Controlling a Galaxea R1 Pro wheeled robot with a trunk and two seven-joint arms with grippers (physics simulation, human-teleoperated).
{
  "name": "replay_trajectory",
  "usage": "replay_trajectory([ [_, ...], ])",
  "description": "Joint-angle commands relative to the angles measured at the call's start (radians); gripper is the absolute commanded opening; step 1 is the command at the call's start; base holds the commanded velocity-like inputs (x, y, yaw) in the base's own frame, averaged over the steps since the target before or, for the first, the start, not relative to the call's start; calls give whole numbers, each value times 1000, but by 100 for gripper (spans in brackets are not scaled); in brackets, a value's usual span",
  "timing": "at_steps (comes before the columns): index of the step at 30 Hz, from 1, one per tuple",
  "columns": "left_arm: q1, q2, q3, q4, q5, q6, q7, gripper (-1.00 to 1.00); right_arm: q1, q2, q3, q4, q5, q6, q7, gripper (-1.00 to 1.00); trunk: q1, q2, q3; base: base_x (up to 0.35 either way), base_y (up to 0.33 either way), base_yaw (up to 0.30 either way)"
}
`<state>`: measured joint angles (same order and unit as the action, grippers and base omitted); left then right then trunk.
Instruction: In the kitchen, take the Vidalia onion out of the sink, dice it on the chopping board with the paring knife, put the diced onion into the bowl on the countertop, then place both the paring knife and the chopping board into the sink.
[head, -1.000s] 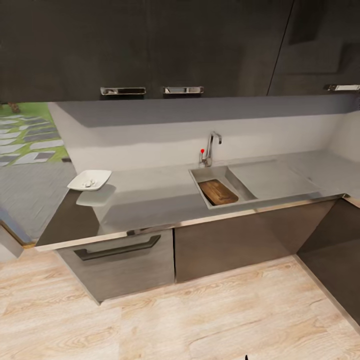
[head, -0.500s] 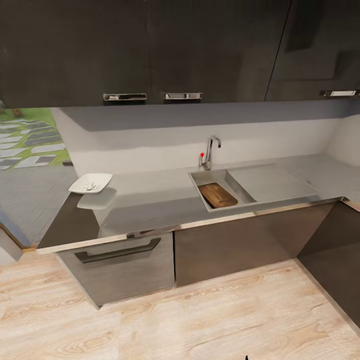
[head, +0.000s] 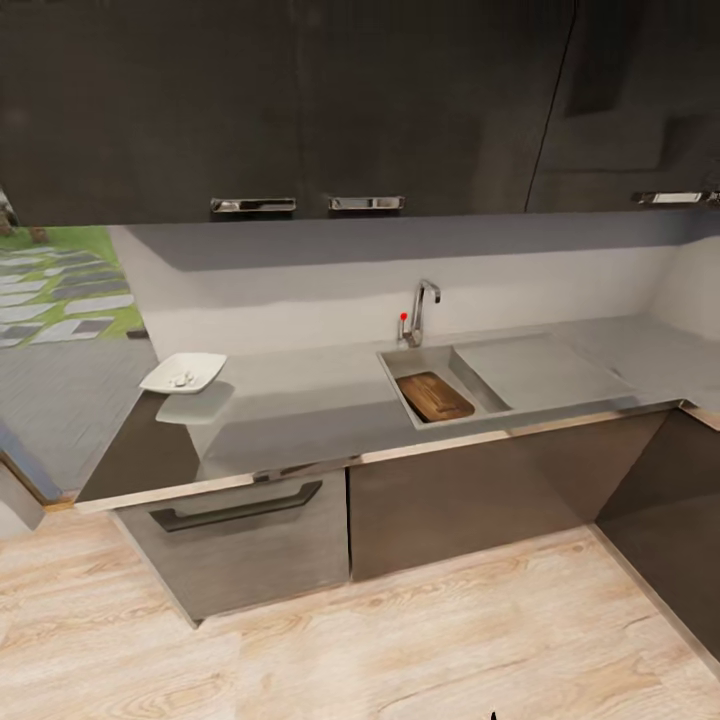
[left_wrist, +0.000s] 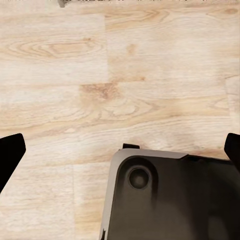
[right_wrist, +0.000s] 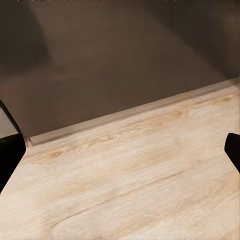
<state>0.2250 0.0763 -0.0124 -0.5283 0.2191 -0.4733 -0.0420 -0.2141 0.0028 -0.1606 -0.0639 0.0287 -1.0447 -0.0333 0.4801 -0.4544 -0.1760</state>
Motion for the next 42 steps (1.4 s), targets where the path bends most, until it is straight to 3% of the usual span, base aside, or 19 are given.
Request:
replay_trajectory([
  [1, 0, 0, -1, -1, 9, -1, -5, 100, -1, 0, -2, 1, 3, -2, -3, 100, 1, -2, 0, 0, 0, 0],
  [17, 0, -1, -1, -1, 9, -1, -3, 100, -1, 2, -2, 1, 2, -2, -3, 100, 1, -2, 25, 0, 0, 5],
  [42, 0, -1, -1, -1, 9, -1, 4, 100, -1, 2, -4, 2, 3, -2, -3, 100, 1, -2, 65, 0, 0, 111],
])
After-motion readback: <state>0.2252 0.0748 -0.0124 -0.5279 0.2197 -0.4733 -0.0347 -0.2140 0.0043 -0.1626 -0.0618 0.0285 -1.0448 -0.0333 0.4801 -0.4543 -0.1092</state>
